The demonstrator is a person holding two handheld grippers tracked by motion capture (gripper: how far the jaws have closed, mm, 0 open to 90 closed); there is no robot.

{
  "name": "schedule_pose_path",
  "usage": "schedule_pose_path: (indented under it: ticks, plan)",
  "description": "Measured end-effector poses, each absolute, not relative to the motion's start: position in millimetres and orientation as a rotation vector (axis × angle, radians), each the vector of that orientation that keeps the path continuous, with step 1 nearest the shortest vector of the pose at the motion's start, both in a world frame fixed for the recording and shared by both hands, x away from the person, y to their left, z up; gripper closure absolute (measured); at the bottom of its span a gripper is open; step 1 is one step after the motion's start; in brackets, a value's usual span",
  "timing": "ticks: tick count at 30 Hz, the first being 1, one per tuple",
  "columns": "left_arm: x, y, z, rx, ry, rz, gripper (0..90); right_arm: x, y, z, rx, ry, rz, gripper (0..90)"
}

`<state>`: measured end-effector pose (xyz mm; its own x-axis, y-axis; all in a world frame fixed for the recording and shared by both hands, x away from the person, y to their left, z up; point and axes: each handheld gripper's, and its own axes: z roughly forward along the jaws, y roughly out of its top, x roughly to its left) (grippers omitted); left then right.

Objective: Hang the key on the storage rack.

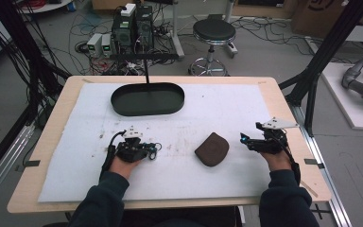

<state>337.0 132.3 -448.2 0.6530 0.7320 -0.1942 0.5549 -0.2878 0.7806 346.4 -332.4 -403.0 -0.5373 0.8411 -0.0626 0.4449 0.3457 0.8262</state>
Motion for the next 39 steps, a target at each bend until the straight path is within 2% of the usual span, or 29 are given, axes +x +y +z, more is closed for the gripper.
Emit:
schedule_pose_path:
  ticks: [9, 12, 14, 15, 29, 33, 39]
  plan:
    - [336.7, 129.0, -446.2, 2.004, 0.928, 0.231, 86.2, 346.0, -333.2, -402.7, 1.121, 2.127, 1.082, 21.2]
    - [337.7, 126.6, -446.4, 2.017, 0.915, 0.229, 80.9, 346.2, -333.1, -402.9, 1.122, 2.127, 1.082, 21.2]
    - [338.0, 124.2, -446.1, 2.029, 0.906, 0.237, 82.8, 346.2, -333.0, -403.2, 1.125, 2.13, 1.08, 21.2]
    - [337.7, 123.9, -446.3, 2.032, 0.903, 0.239, 87.3, 346.3, -333.1, -403.2, 1.125, 2.13, 1.08, 21.2]
    - [337.6, 128.2, -443.0, 2.019, 0.912, 0.26, 88.0, 345.5, -335.3, -403.0, 1.127, 2.127, 1.083, 21.2]
    - [342.3, 136.8, -429.9, 1.964, 0.906, 0.272, 88.0, 345.8, -334.9, -402.9, 1.129, 2.127, 1.081, 21.2]
    - [364.1, 164.7, -389.8, 1.869, 0.874, 0.34, 88.0, 346.7, -335.0, -403.4, 1.13, 2.131, 1.087, 21.2]
